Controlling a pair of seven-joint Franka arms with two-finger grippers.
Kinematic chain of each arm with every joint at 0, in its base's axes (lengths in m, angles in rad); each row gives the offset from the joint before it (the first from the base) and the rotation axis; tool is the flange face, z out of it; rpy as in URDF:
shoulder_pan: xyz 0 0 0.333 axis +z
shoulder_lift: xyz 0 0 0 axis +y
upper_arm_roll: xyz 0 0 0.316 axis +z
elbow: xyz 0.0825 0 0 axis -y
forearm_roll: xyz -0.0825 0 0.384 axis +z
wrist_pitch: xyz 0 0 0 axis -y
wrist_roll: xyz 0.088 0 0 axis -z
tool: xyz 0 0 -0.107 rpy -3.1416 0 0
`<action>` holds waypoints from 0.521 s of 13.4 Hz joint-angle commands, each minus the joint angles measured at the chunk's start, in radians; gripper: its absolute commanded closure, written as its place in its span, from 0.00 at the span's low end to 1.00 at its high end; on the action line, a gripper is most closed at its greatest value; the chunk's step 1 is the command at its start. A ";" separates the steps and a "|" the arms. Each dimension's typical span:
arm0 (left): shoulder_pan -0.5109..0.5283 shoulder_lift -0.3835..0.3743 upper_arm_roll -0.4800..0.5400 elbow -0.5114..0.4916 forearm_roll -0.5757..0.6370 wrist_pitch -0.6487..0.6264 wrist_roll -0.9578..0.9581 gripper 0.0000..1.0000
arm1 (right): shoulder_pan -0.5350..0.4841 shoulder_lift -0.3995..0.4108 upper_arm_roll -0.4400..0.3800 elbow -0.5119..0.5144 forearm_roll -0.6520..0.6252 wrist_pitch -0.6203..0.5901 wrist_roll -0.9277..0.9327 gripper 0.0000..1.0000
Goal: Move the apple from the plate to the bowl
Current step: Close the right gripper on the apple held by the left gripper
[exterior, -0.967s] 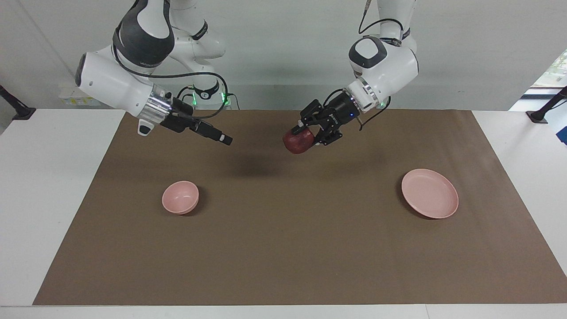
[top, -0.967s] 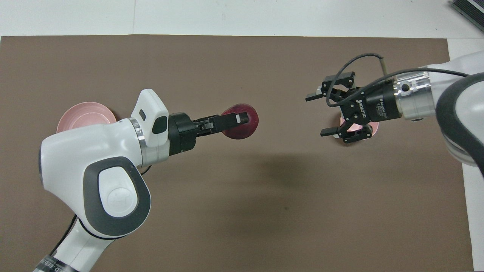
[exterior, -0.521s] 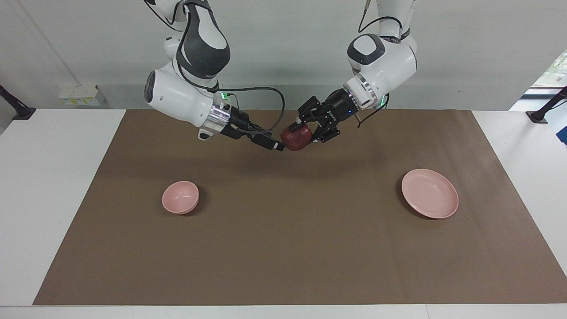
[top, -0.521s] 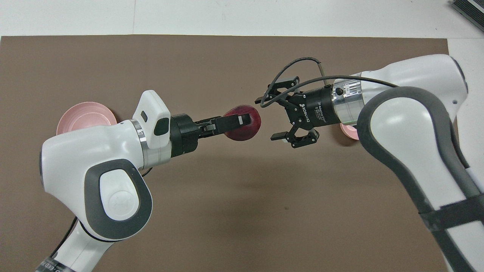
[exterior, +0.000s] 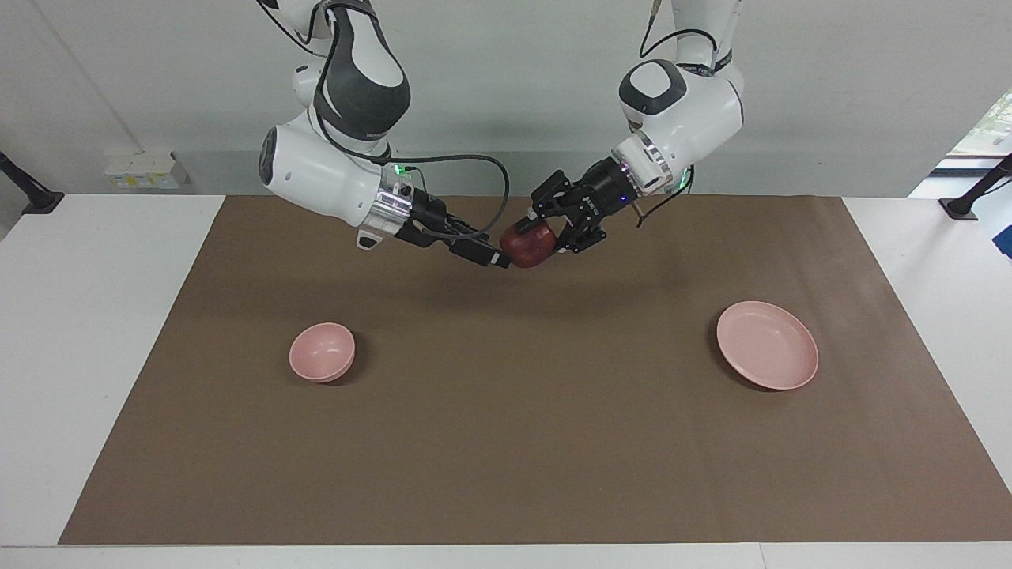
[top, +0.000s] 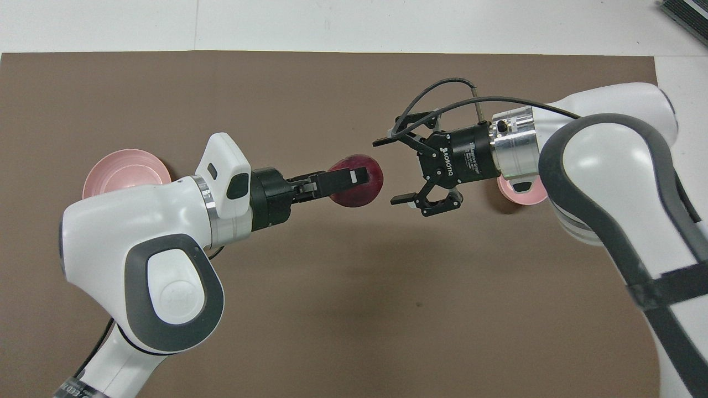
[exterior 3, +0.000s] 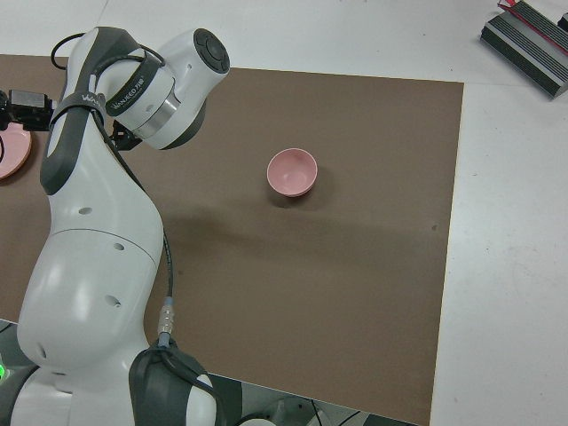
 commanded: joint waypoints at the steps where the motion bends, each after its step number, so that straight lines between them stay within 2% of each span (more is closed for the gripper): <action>1: -0.010 -0.019 0.004 -0.009 -0.005 0.016 -0.022 1.00 | 0.006 0.002 0.008 0.011 0.030 -0.016 0.052 0.00; 7: -0.010 -0.019 0.005 -0.009 -0.005 0.016 -0.024 1.00 | 0.054 -0.004 0.007 0.005 0.047 0.007 0.063 0.00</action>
